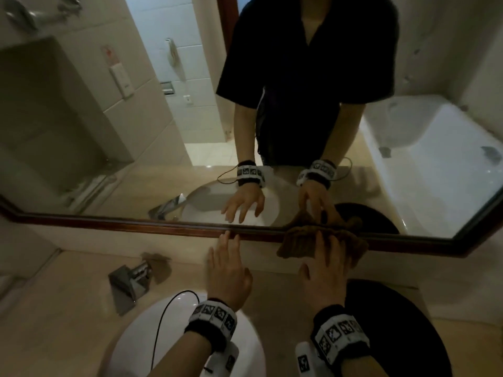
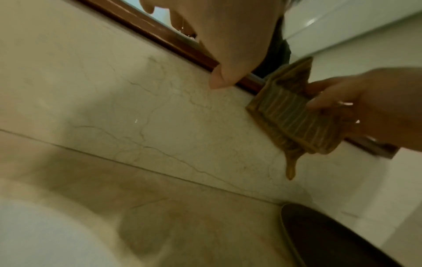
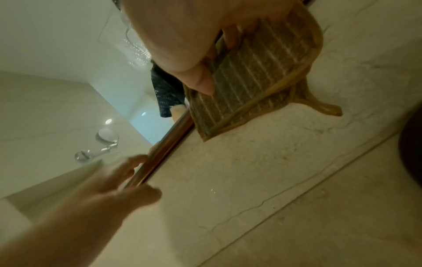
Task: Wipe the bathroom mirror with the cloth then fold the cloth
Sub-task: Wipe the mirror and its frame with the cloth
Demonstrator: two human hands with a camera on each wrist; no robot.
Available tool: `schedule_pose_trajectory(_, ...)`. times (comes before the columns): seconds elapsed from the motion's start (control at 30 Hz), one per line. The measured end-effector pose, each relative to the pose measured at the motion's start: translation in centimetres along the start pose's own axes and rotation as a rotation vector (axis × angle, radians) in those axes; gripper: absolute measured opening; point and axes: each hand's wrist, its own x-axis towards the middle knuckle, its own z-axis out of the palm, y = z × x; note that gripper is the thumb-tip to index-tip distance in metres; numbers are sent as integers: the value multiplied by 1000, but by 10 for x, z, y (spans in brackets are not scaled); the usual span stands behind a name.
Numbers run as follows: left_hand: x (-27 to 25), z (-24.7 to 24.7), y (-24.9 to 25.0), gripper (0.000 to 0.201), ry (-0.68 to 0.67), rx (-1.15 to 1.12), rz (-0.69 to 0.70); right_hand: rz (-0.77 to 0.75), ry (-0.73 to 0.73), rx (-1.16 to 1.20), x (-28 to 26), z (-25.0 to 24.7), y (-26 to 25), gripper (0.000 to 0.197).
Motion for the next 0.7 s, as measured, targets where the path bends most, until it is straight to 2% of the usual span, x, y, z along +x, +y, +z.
schedule_pose_trajectory(0.1, -1, 4, 1, 95, -140, 129, -43, 114, -20, 59, 3, 11, -1, 97)
schedule_pose_trajectory(0.17, 0, 6, 2, 99, -210, 170, -59, 129, -21, 88, 6, 20, -11, 97)
schedule_pose_trajectory(0.3, 1, 4, 2, 105, -241, 194, -108, 168, -18, 108, 13, 35, -38, 94)
schedule_pose_trajectory(0.4, 0, 4, -7, 101, -238, 173, -82, 40, 11, 60, 3, 57, -64, 88)
schedule_pose_trajectory(0.47, 2, 8, -18, 85, -209, 166, 7, -130, -21, 15, -13, 74, -86, 82)
schedule_pose_trajectory(0.53, 1, 12, -32, 78, -182, 145, 81, -211, -21, -44, -21, 87, -96, 76)
schedule_pose_trajectory(0.6, 2, 11, -42, 92, -208, 122, 122, -146, 4, -79, -18, 89, -91, 74)
schedule_pose_trajectory(0.7, 7, 9, -57, 105, -234, 144, 201, 100, 136, -42, -4, 83, -79, 73)
